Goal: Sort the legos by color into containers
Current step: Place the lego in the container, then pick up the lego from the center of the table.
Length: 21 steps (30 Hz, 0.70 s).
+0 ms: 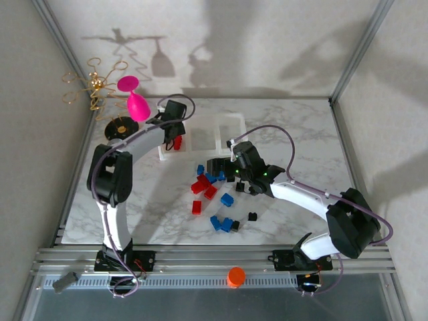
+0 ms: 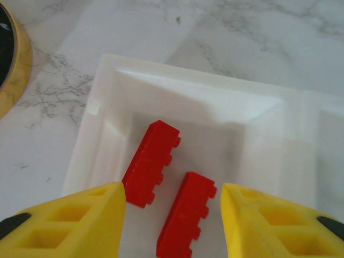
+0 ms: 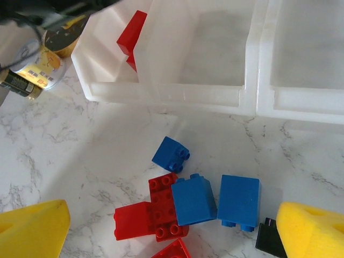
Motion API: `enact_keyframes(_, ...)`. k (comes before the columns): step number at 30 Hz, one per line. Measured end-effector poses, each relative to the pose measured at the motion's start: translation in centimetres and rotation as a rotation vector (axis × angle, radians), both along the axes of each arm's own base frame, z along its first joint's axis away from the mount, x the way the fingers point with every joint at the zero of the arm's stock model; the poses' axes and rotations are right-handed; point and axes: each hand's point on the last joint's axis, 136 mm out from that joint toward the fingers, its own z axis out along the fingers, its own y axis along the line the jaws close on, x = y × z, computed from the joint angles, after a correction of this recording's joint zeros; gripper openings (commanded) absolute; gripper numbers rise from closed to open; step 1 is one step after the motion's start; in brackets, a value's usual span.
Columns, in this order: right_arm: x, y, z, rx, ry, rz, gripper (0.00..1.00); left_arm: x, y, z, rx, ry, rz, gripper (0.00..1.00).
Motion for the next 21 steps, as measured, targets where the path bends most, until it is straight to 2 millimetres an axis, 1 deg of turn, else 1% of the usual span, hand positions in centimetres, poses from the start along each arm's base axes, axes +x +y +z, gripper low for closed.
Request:
enact_keyframes(4, 0.0, -0.1, 0.0, -0.006, -0.003, 0.005, 0.99, -2.0, -0.4, 3.0, -0.050, -0.048, -0.028, 0.50)
enact_keyframes(6, -0.2, -0.1, 0.0, -0.011, -0.003, 0.012, 0.99, -3.1, -0.8, 3.8, -0.071, -0.060, -0.048, 0.51)
enact_keyframes(8, -0.4, -0.2, 0.1, -0.013, -0.003, 0.027, 0.99, -4.6, -1.6, 4.0, -0.085, -0.059, -0.077, 0.51)
enact_keyframes(11, -0.9, -0.3, 0.2, -0.014, 0.003, 0.039, 0.99, -7.1, -3.3, 3.4, -0.095, -0.036, -0.136, 0.51)
enact_keyframes(15, -1.9, -0.7, -0.3, -0.016, 0.025, 0.057, 0.99, -10.7, -5.3, 2.1, -0.117, 0.005, -0.216, 0.52)
enact_keyframes(18, -2.8, -1.2, -1.3, -0.025, 0.051, 0.067, 0.99, -13.2, -6.1, 1.1, -0.138, 0.042, -0.262, 0.53)
enact_keyframes(21, -3.7, -1.3, -2.4, -0.036, 0.082, 0.084, 0.99, -15.0, -6.6, 0.1, -0.157, 0.075, -0.293, 0.55)
